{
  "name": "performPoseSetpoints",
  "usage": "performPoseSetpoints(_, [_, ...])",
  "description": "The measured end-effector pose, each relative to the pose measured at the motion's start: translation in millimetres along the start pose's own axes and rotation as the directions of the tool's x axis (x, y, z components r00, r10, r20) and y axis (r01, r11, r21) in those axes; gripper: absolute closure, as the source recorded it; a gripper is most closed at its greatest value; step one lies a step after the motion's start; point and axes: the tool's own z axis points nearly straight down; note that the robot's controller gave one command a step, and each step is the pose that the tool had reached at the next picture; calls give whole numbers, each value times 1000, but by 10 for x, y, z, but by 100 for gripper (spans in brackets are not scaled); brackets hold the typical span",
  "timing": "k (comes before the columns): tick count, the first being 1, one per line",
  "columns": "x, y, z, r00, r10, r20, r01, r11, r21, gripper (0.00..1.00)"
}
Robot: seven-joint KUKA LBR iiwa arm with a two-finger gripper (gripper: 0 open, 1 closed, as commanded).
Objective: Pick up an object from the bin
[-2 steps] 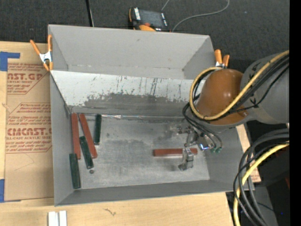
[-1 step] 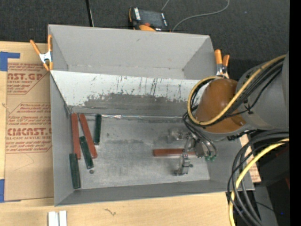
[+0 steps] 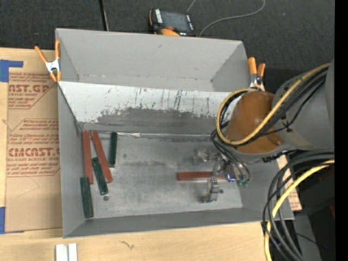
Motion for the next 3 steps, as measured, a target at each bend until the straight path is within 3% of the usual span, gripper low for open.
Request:
performPoseSetpoints(1, [-4,0,-8,1000,1,1,-1,1000,0,100])
performPoseSetpoints(2, [-28,4,-853,1000,0,9,0,1000,2,100])
performPoseSetpoints(3, [-39,8,-1169,1000,0,5,0,1000,2,100])
